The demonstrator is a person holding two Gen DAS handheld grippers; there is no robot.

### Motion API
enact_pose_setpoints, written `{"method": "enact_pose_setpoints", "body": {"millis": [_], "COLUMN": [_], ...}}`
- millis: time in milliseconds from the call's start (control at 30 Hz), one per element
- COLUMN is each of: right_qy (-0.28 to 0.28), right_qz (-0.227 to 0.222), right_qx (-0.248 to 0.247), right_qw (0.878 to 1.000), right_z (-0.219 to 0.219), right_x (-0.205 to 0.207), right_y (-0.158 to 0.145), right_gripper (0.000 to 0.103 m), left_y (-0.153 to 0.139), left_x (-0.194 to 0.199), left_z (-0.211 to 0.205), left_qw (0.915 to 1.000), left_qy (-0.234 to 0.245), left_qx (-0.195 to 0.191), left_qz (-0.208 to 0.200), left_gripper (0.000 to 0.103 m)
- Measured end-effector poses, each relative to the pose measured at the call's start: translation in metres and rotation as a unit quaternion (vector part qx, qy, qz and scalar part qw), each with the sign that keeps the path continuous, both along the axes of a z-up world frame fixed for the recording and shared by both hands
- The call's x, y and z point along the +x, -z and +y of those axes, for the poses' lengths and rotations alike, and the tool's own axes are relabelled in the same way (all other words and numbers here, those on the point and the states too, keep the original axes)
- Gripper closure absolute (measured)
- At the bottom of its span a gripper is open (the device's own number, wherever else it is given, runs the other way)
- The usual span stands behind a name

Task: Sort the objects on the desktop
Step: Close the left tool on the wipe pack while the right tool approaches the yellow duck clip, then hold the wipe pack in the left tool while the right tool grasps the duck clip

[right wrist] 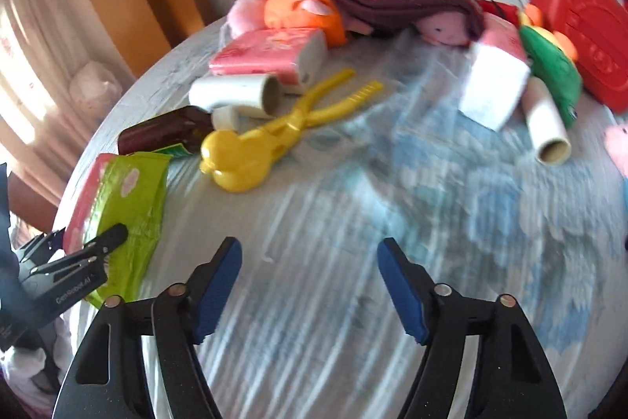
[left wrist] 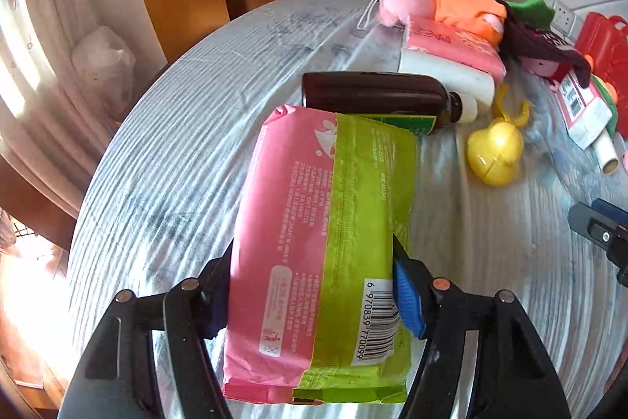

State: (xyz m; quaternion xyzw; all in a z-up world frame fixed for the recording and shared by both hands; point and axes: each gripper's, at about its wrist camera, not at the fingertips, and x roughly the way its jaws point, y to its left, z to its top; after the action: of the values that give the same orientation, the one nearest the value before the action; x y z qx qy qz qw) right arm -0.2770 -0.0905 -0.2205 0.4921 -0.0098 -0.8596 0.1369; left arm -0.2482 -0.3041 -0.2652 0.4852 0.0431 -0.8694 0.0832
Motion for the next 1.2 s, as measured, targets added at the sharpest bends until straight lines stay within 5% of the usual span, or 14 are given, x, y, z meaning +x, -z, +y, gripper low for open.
{"method": "enact_pose_setpoints", "body": {"millis": [367,633,733,900,1133,1167,1200], "right_qy": [-0.022,0.005,0.016,0.014,0.022,0.022,0.023], "right_qz": [0.042,0.049,0.058,0.068,0.101,0.106,0.115], "right_qx": [0.004,0.023,0.014,0.002,-0.013,-0.017,-0.018], "right_qw": [0.999,0.999,0.998,0.998,0.995,0.994,0.993], "right_z": [-0.079,-0.075,-0.065,-0.045,-0.001,0.006,0.013], "right_x": [-0.046,-0.046,-0.037,-0.012,0.024,0.029,0.034], "right_y": [0.019,0.035,0.027,0.001,-0.044,-0.052,-0.060], "right_gripper": [0.035,0.053,0.069,0.070,0.070,0.070,0.070], "left_y": [0.010,0.011,-0.001,-0.027,-0.071,-0.080,-0.092], "left_x": [-0.026,-0.030,-0.022,-0.003,0.022,0.025,0.028], "left_z": [-0.009,-0.002,0.001,0.018,0.062,0.069,0.077], "left_qw": [0.9998,0.9993,0.9985,0.9960,0.9904,0.9891,0.9875], "left_qy": [0.010,0.032,0.041,0.071,0.112,0.116,0.119], "left_qx": [0.018,0.018,0.026,0.036,0.040,0.042,0.042], "left_qz": [0.004,0.011,0.024,0.041,0.071,0.080,0.095], "left_gripper": [0.030,0.030,0.040,0.059,0.069,0.076,0.098]}}
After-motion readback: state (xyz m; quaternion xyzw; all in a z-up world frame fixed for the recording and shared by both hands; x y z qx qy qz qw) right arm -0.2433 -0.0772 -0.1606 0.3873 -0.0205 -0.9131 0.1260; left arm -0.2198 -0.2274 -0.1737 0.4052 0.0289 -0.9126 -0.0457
